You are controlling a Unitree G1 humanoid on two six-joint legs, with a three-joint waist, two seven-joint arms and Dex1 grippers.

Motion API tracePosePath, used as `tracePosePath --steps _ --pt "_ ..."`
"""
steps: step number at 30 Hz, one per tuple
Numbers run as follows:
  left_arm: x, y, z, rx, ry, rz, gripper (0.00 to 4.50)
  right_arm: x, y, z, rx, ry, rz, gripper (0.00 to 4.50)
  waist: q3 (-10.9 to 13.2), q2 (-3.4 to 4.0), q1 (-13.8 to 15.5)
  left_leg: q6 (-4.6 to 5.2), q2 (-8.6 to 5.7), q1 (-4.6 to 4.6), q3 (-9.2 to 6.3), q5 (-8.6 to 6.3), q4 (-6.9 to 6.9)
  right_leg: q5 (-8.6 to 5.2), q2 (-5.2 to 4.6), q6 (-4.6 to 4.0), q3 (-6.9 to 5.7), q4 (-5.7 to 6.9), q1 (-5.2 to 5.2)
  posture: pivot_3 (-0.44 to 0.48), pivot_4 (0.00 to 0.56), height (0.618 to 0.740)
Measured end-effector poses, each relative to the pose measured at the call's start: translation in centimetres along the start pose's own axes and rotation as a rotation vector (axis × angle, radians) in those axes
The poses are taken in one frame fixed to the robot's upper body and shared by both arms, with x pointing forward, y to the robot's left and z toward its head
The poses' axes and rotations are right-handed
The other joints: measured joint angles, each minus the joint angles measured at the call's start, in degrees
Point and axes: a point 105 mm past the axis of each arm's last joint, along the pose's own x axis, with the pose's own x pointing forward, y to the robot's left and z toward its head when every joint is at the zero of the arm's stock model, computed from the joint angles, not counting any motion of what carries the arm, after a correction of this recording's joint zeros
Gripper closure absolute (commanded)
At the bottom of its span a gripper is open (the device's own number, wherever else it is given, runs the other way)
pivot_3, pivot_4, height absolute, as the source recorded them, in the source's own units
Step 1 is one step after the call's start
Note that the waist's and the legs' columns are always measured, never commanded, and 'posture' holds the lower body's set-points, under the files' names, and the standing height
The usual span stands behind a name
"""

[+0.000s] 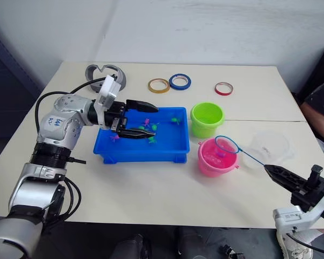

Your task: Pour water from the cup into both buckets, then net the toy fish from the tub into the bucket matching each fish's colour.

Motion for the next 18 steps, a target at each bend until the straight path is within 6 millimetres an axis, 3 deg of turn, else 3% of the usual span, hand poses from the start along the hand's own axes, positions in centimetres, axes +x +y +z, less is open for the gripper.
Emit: tracePosePath --steps 3,6,11,15,18 --pt "-0.2 0.1 0.1 0.003 -0.006 0.01 0.07 0.1 -0.7 -0.7 0.017 0.037 -0.04 4.5 0.0 0.0 -0.1 0.01 -0.01 0.0 0.03 0.0 0.03 0.0 -0.01 0.0 0.03 0.01 0.0 0.0 0.15 0.74" --pt "-0.6 0.2 -0.1 0.012 0.014 0.024 0.07 0.5 -1.4 -0.8 0.165 0.031 -0.096 4.5 0.0 0.01 -0.1 0.01 0.01 0.01 0.03 0.0 0.03 0.0 0.0 0.0 0.02 0.04 0.0 0.0 0.15 0.74" --pt "-2.9 0.3 -2.2 -0.014 0.103 0.101 0.07 1.5 -3.4 -1.5 0.602 -0.021 -0.138 4.5 0.0 0.03 -0.7 0.01 0.03 0.05 0.04 0.0 0.11 0.0 -0.01 0.0 0.03 0.2 0.01 0.0 0.15 0.74" --pt "-5.9 0.4 -3.6 -0.068 0.128 0.249 0.07 4.4 -7.1 -2.8 0.944 -0.143 -0.174 4.5 0.0 0.02 -1.5 0.01 0.1 0.04 -0.04 0.0 0.32 0.0 -0.02 0.0 -0.03 0.36 0.02 0.0 0.15 0.74" --pt "-8.0 0.0 -4.6 -0.107 0.149 0.348 0.07 6.8 -8.8 -2.3 1.209 -0.261 -0.15 4.5 0.0 0.0 -1.5 0.0 0.15 0.0 -0.15 0.0 0.34 0.0 -0.01 -0.01 -0.16 0.36 0.0 0.0 0.15 0.74"
